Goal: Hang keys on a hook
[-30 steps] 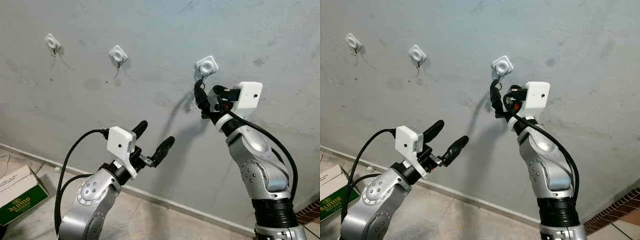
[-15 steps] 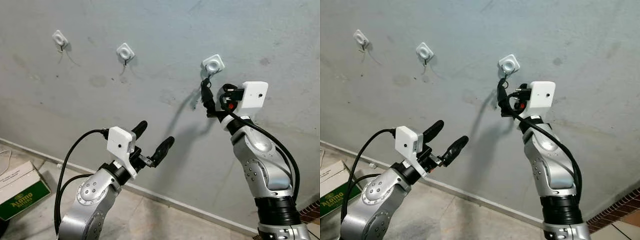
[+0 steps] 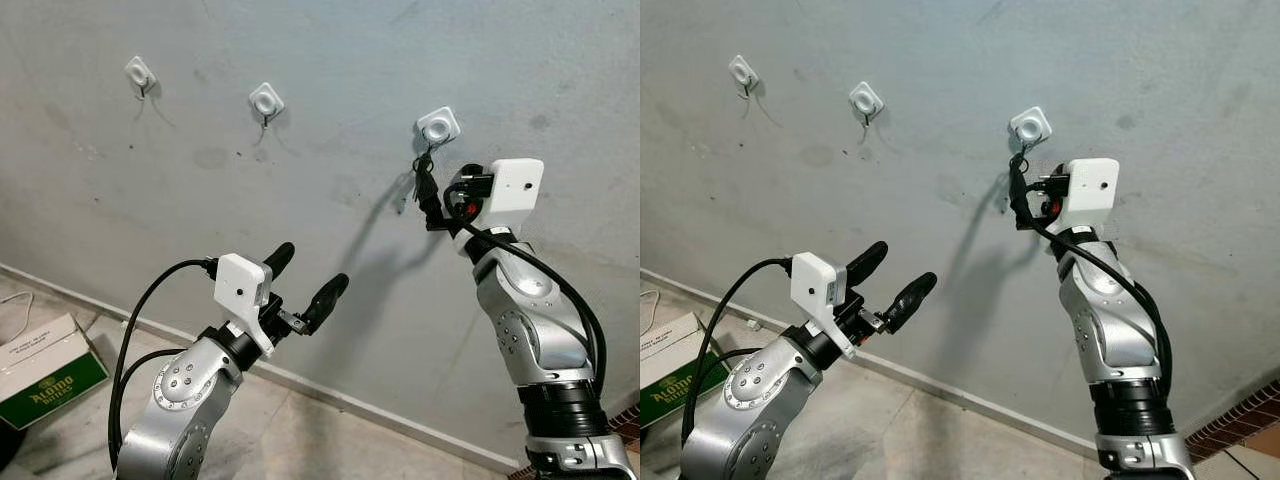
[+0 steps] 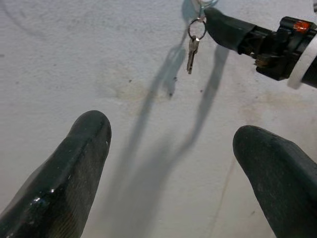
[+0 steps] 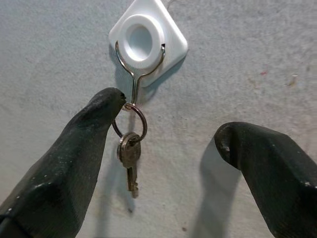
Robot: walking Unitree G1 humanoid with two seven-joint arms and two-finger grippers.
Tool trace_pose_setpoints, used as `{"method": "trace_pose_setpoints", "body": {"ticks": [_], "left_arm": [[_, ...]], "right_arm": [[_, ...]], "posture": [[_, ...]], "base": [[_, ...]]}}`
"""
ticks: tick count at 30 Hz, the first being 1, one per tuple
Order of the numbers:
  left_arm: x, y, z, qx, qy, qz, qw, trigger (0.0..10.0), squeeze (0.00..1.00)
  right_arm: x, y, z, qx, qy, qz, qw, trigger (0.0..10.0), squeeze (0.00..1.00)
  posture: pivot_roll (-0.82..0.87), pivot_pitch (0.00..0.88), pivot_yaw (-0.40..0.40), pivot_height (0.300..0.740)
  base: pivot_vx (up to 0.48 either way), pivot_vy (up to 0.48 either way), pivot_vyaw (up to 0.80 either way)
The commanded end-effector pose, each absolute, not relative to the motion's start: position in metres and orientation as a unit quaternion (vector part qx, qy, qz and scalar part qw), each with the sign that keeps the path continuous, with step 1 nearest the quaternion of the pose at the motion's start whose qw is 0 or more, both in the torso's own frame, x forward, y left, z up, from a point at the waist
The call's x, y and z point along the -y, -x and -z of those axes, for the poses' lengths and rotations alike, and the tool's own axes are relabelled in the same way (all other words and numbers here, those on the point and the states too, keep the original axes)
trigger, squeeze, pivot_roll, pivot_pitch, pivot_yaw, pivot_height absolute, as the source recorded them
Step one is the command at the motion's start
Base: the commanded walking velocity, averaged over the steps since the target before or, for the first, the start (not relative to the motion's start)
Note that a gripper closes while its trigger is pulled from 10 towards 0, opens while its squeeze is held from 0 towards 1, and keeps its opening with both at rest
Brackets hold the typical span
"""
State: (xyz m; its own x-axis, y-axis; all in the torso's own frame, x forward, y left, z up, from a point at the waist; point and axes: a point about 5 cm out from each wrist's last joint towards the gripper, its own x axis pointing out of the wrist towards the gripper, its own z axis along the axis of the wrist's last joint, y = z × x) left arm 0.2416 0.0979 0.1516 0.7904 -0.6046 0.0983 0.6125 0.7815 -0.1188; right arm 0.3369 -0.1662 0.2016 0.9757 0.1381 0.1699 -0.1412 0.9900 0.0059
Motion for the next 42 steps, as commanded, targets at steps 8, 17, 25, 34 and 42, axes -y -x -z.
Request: {"method": "trace_pose_setpoints", "body": {"ticks": [8,17,25,34,42], "left_arm": [[-0.102,-0.244,-0.153,0.025,0.065,0.298,0.952,10.0,0.00],[-0.103,-0.244,-0.152,0.021,0.062,0.287,0.956,10.0,0.00],[-0.105,-0.245,-0.151,0.019,0.060,0.279,0.958,10.0,0.00],[-0.108,-0.247,-0.152,0.020,0.073,0.269,0.960,10.0,0.00],[-0.108,-0.246,-0.151,0.018,0.072,0.272,0.959,10.0,0.00]], "right_arm": [[0.192,-0.342,-0.202,0.076,0.013,-0.003,0.997,10.0,0.00],[0.189,-0.349,-0.216,0.100,0.026,0.012,0.995,10.0,0.00],[0.189,-0.353,-0.218,0.104,0.032,0.021,0.994,10.0,0.00],[0.189,-0.352,-0.218,0.106,0.038,0.017,0.993,10.0,0.00],[0.187,-0.352,-0.216,0.105,0.042,0.007,0.994,10.0,0.00]], "posture": [[-0.01,0.065,0.041,0.740],[-0.01,0.068,0.040,0.740],[-0.01,0.069,0.039,0.740],[-0.01,0.069,0.039,0.740],[-0.01,0.066,0.039,0.740]], "base": [[0.000,0.000,0.00],[0.000,0.000,0.00],[0.000,0.000,0.00],[0.000,0.000,0.00],[0.000,0.000,0.00]]}}
